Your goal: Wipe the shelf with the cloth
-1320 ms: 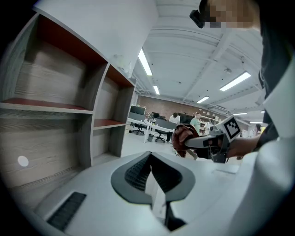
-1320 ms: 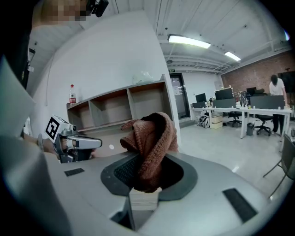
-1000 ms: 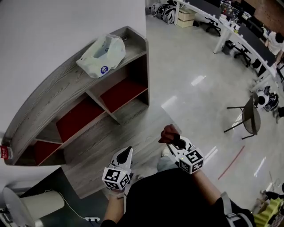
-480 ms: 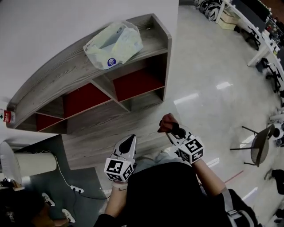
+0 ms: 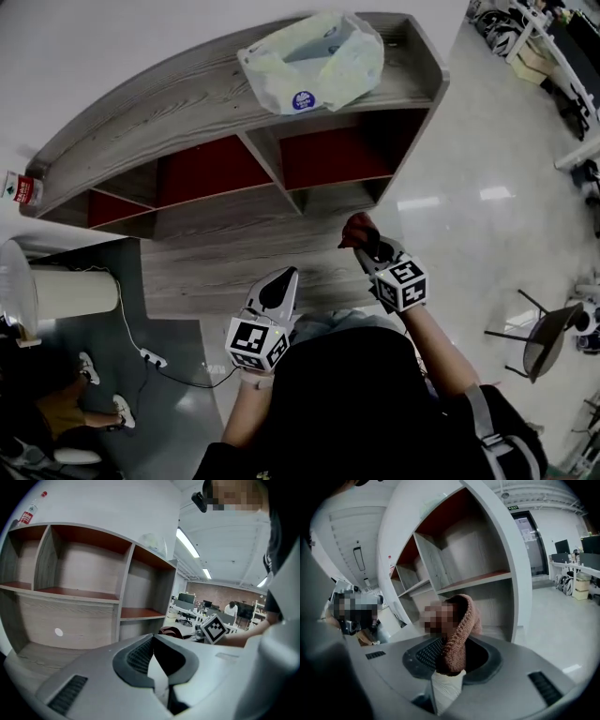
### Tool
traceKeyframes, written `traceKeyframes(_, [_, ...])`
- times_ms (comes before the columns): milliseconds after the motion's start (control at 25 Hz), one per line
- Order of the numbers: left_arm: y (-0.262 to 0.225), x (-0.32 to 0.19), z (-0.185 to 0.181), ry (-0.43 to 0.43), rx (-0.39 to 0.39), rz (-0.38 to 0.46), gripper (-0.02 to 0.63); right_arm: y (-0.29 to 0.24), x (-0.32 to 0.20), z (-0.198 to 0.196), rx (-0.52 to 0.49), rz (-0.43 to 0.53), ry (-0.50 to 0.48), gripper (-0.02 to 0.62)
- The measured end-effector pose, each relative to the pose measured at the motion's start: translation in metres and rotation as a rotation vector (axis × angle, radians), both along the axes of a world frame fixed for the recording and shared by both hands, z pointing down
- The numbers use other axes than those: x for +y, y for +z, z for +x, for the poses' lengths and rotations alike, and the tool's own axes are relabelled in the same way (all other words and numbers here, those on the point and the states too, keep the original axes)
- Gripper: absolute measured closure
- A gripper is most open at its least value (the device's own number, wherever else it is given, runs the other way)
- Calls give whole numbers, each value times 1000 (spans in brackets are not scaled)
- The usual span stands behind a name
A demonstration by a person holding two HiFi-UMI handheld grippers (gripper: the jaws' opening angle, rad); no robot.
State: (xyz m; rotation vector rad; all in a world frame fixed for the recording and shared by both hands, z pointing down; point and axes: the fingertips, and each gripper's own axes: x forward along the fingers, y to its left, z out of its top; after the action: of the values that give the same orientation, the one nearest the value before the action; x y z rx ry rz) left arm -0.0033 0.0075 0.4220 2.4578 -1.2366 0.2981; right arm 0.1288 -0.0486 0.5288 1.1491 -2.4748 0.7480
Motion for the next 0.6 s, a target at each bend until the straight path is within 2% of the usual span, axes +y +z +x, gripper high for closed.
traceKeyframes(400, [18, 7, -50, -61, -14, -43, 598, 82, -54, -43, 99, -92, -19, 506])
traceKeyframes(600, [36, 13, -72, -79, -4, -84, 598, 128, -93, -64, 156, -101, 2, 503])
